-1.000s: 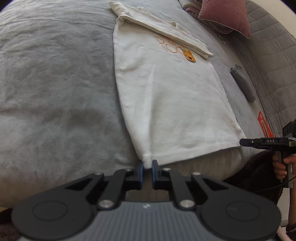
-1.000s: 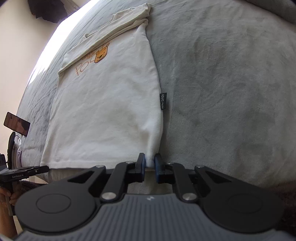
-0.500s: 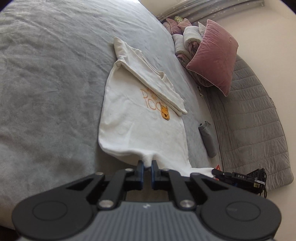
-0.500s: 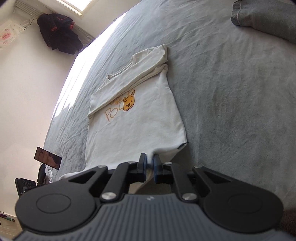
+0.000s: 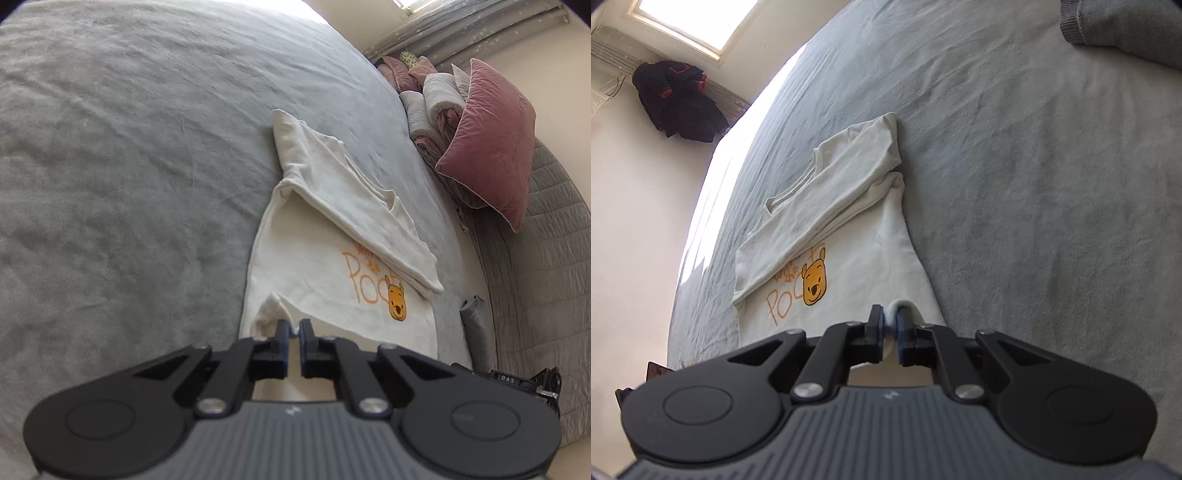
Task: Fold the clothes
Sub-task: 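Carry the hem with both grippers up over the chest toward the collar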
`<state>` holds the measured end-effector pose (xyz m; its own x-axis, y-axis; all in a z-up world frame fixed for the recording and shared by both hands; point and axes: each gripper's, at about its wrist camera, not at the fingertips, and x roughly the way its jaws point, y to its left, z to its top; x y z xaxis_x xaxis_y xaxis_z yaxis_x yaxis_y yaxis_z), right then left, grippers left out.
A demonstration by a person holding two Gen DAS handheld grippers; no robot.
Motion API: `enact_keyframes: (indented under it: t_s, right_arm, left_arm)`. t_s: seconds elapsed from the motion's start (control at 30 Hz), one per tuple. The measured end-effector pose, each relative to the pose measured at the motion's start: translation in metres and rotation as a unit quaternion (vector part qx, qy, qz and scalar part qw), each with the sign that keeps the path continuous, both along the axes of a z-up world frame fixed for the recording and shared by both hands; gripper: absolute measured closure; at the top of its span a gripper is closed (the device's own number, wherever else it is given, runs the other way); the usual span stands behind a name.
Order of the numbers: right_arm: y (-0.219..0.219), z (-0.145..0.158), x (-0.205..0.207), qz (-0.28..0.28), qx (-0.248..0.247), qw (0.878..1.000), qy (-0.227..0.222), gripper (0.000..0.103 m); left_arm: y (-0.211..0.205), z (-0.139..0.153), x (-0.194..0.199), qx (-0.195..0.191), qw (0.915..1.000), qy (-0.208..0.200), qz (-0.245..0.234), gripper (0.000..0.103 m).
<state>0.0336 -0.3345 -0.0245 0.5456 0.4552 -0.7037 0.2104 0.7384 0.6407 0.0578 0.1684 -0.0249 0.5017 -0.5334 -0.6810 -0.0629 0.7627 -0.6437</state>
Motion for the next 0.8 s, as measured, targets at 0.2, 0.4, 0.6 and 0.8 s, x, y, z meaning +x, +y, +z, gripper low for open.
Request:
enact_keyframes:
  t_s: [0.2,0.4,0.6,0.8]
  right_arm:
    - [-0.013,-0.018,-0.002,-0.007,0.034,0.999,-0.023,0.087]
    - [-0.003,0.01,-0.005,0.022,-0.065,0.993,-0.093,0.057]
    - [0.021,0.007,-0.006,0.069,-0.146,0.981,-0.107,0.057]
    - [0.051,-0.001,-0.007,0.124,-0.235,0.955,-0.13,0.057]
  left_arm:
    - [0.009,-0.008,0.004,0.01,0.9997,-0.023,0.001,0.095]
    - [0.005,-0.001,0.002,0.089,0.9942,-0.061,-0.001,0.07]
    - [-0.014,0.006,-0.007,0.112,0.9878,-0.098,-0.046,0.067]
    - [-0.042,0.007,-0.016,0.191,0.9683,-0.13,-0.093,0.067]
